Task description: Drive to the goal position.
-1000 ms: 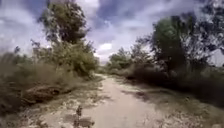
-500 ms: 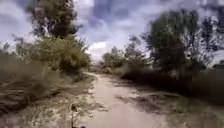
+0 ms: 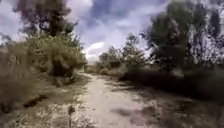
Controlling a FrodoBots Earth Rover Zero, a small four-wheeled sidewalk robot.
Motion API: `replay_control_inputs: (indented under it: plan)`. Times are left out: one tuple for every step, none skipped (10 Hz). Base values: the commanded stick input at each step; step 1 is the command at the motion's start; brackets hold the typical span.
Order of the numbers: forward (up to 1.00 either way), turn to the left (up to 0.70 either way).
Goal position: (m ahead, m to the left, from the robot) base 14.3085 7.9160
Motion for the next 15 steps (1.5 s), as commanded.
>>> replay_control_inputs:
  plan:
    - [1.0, 0.0]
    - [1.0, 0.0]
    - [1.0, 0.0]
    - [1.0, 0.0]
    - [1.0, 0.0]
    - [1.0, 0.0]
    - [1.0, 0.0]
    - [1.0, 0.0]
    - [1.0, 0.0]
    - [1.0, 0.0]
    - [1.0, 0.0]
    - [1.0, 0.0]
    - [1.0, 0.0]
    - [1.0, 0.0]
    - [1.0, 0.0]
